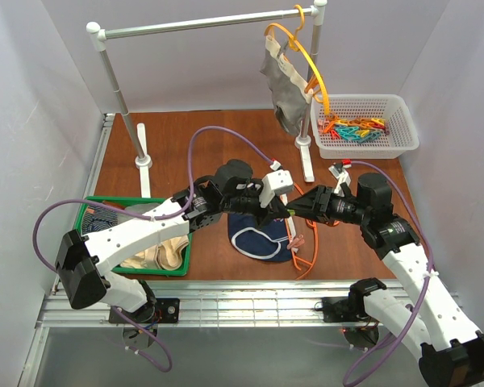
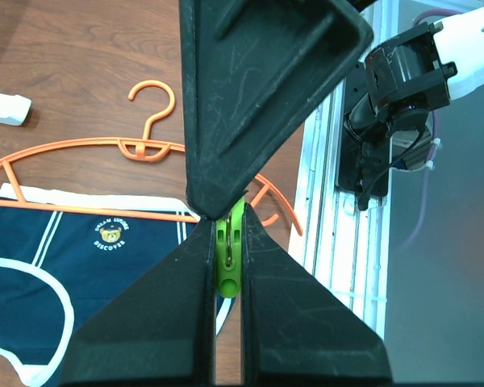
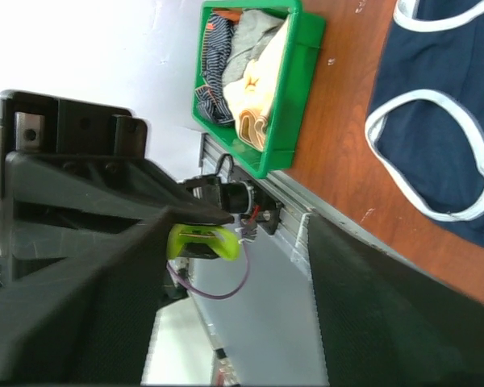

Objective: Clip the underwear to the hanger
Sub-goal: Open the clamp.

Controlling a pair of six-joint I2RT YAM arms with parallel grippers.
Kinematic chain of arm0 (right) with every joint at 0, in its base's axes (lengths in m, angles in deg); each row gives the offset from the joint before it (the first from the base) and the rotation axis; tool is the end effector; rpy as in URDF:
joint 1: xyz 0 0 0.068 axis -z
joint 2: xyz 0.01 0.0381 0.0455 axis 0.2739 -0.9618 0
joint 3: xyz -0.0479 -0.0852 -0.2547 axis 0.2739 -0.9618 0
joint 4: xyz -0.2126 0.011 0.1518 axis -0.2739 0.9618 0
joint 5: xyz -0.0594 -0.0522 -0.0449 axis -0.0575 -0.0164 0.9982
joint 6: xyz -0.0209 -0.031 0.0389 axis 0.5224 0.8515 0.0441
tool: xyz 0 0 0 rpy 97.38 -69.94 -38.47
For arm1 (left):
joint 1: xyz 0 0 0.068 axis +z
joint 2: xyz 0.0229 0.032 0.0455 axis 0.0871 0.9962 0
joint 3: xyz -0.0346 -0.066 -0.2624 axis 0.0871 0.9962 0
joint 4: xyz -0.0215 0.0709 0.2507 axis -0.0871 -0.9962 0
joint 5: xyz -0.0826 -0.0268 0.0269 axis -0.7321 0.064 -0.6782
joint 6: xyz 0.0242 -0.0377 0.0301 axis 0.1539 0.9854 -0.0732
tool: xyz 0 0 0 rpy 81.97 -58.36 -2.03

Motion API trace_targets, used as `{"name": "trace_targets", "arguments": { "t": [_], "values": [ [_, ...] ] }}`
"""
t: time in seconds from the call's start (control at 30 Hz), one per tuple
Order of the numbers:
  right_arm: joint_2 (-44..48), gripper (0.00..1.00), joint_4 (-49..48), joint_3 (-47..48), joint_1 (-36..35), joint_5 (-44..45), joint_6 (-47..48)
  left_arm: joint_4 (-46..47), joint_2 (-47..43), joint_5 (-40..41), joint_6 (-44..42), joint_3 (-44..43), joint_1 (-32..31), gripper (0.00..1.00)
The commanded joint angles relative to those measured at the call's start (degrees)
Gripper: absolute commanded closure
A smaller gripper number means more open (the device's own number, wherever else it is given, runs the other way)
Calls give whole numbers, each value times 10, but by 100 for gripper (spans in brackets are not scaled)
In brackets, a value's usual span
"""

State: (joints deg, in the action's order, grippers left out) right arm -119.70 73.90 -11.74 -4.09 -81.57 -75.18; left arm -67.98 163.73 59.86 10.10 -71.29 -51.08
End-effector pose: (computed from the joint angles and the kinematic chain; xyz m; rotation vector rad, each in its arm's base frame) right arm 0.1565 0.0807 0.3126 0.1143 2.1725 1.4530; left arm 0.1663 -0.2737 0.3408 1.3358 1.6900 -0.9678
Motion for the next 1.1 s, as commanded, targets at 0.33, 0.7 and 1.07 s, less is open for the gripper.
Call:
{"name": "trace_targets", "arguments": {
  "t": [0.33,0.7,1.07],
  "values": [
    [7,76,-37,-17,-1,-52,-28,15,-12,-1,-18,3,-13,100],
    [39,68,-21,-26,-1,-60,-52,37,-18,22,-17,8,-14,100],
    [28,88,-21,-15,-1,-47,-47,41,-22,17,-8,12,-17,99]
  ]
}}
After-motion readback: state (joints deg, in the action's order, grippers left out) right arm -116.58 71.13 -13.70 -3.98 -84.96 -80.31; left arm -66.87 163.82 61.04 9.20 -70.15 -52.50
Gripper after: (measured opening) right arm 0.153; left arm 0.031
